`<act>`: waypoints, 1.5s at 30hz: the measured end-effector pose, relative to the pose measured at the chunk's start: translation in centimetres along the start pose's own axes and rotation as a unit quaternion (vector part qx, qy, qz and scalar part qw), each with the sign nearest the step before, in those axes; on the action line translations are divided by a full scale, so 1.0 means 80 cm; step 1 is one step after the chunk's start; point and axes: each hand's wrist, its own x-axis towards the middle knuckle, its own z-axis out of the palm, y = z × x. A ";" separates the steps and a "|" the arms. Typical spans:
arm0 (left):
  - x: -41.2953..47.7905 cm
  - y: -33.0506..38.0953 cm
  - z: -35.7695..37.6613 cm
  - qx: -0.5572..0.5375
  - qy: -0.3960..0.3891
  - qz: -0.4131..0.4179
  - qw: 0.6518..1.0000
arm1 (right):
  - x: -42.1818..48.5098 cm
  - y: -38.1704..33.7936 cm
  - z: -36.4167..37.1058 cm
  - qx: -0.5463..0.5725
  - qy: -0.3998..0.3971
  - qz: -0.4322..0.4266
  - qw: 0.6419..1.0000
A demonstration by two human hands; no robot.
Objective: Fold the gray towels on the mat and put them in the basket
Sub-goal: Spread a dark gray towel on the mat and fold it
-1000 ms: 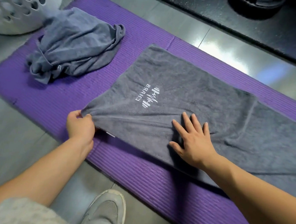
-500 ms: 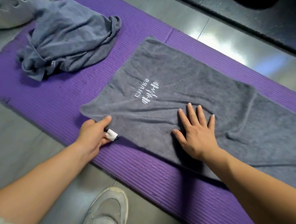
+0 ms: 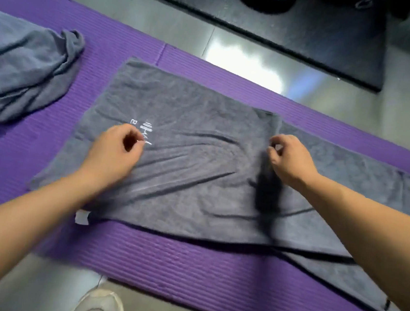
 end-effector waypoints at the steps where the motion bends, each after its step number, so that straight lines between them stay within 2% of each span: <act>1: 0.025 0.023 0.018 0.025 -0.055 0.048 0.997 | 0.006 0.027 -0.013 0.002 -0.005 0.035 0.999; 3: 0.078 0.066 0.051 0.095 -0.121 0.110 0.982 | 0.016 0.079 -0.037 0.018 -0.007 0.095 0.995; 5: 0.135 0.092 0.082 0.147 -0.140 0.138 0.969 | 0.024 0.125 -0.054 0.033 -0.006 0.146 0.989; 8: 0.197 0.112 0.113 0.210 -0.148 0.136 0.957 | 0.034 0.174 -0.070 0.045 -0.003 0.195 0.980; 13: 0.241 0.120 0.134 0.249 -0.128 0.146 0.949 | 0.062 0.210 -0.068 0.049 0.031 0.195 0.979; 20: 0.266 0.143 0.135 0.305 -0.156 0.126 0.931 | 0.081 0.224 -0.062 0.072 0.049 0.196 0.977; 22: 0.268 0.147 0.135 0.327 -0.127 0.132 0.927 | 0.084 0.222 -0.067 0.044 0.066 0.185 0.979; 25: 0.274 0.153 0.138 0.306 -0.044 0.100 0.946 | 0.090 0.219 -0.077 0.034 0.125 0.189 0.973; 27: 0.271 0.162 0.145 0.278 -0.012 0.064 0.958 | 0.092 0.214 -0.080 0.045 0.123 0.167 0.977; 29: 0.258 0.172 0.158 0.246 -0.033 0.051 0.967 | 0.088 0.209 -0.079 0.044 0.095 0.116 0.988; 32: 0.210 0.190 0.176 0.245 -0.085 0.135 0.956 | 0.053 0.201 -0.081 -0.018 0.057 0.023 0.998; 34: 0.152 0.203 0.182 0.227 -0.138 0.240 0.934 | 0.003 0.197 -0.080 -0.039 0.021 -0.046 0.998; 37: 0.035 0.195 0.171 0.193 -0.269 0.383 0.862 | -0.101 0.192 -0.068 -0.014 -0.083 -0.129 0.988; 39: -0.035 0.165 0.161 0.203 -0.322 0.433 0.817 | -0.169 0.189 -0.051 0.007 -0.158 -0.148 0.976; 41: -0.085 0.128 0.153 0.219 -0.341 0.448 0.797 | -0.218 0.186 -0.022 0.026 -0.202 -0.160 0.966; 43: -0.109 0.093 0.153 0.227 -0.320 0.449 0.803 | -0.242 0.185 0.012 0.033 -0.177 -0.176 0.968; 45: -0.119 0.070 0.153 0.218 -0.281 0.425 0.832 | -0.252 0.183 0.035 0.039 -0.127 -0.172 0.976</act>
